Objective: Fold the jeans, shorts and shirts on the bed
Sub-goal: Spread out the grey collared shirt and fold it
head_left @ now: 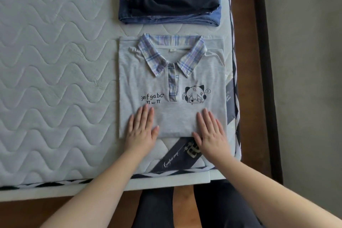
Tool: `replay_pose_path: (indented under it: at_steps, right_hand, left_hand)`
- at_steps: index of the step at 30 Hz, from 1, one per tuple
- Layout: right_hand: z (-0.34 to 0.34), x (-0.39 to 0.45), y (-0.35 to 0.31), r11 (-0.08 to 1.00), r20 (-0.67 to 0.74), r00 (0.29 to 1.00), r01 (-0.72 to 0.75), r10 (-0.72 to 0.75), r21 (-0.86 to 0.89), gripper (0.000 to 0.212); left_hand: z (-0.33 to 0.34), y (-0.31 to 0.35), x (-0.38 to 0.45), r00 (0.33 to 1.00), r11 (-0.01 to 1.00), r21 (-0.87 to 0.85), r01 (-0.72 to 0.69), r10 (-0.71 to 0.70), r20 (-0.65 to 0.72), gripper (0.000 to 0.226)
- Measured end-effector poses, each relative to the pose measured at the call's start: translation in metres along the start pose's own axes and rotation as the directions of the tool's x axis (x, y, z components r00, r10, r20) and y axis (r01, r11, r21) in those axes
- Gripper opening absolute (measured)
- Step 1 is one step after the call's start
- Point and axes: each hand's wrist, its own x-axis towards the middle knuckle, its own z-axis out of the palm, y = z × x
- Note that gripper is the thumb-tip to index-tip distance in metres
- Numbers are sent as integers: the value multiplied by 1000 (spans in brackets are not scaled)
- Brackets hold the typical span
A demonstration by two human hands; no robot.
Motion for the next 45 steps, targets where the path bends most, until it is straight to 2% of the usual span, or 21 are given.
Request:
replay_pose_path:
  at_steps: [4,7,9,12,17,21,23,27,32,34,38,45]
  right_hand:
    - [3,-39,-7,1000,210,978,-12,9,15,75]
    - [-16,-40,-11,997,317,948,-42,21,58,71]
    - [-33,-43,-15,999,347,938,-35,19,39,67]
    - [-67,-55,-25,1000,352,936,3,0,-9,62]
    - [-141,-93,-59,989,201,978,83,-57,-123,41]
    - [-201,-123,-93,977,65,985,169,-161,-131,41]
    - [-226,-137,-107,964,12,981,192,-193,-182,43]
    - [-267,-166,-132,960,-71,976,187,-206,-210,46]
    - [-293,-203,-152,975,-145,974,152,-176,-165,44]
    - [-297,-217,-157,973,-162,970,155,-183,-170,43]
    - [-301,-241,-160,964,-206,948,210,-241,-160,43]
    - [-313,-276,-145,934,-290,890,310,-351,-180,43]
  left_hand:
    - [5,8,-59,984,995,59,-84,74,161,73]
    - [-1,2,-79,937,994,72,-80,50,345,71]
    - [-11,4,-87,920,997,58,-59,32,390,68]
    - [-42,13,-98,923,998,38,-54,35,383,62]
    - [-119,32,-119,959,995,21,-94,85,272,51]
    - [-194,47,-145,986,987,-34,-156,158,55,42]
    - [-229,51,-162,979,983,-24,-184,181,-95,38]
    - [-287,53,-188,969,979,-24,-201,195,-151,35]
    - [-343,53,-222,893,961,66,-270,276,-357,37]
    - [-357,55,-234,874,956,100,-277,294,-387,39]
    - [-369,62,-254,887,964,126,-234,264,-379,34]
    - [-358,93,-299,879,988,116,-103,145,-455,33]
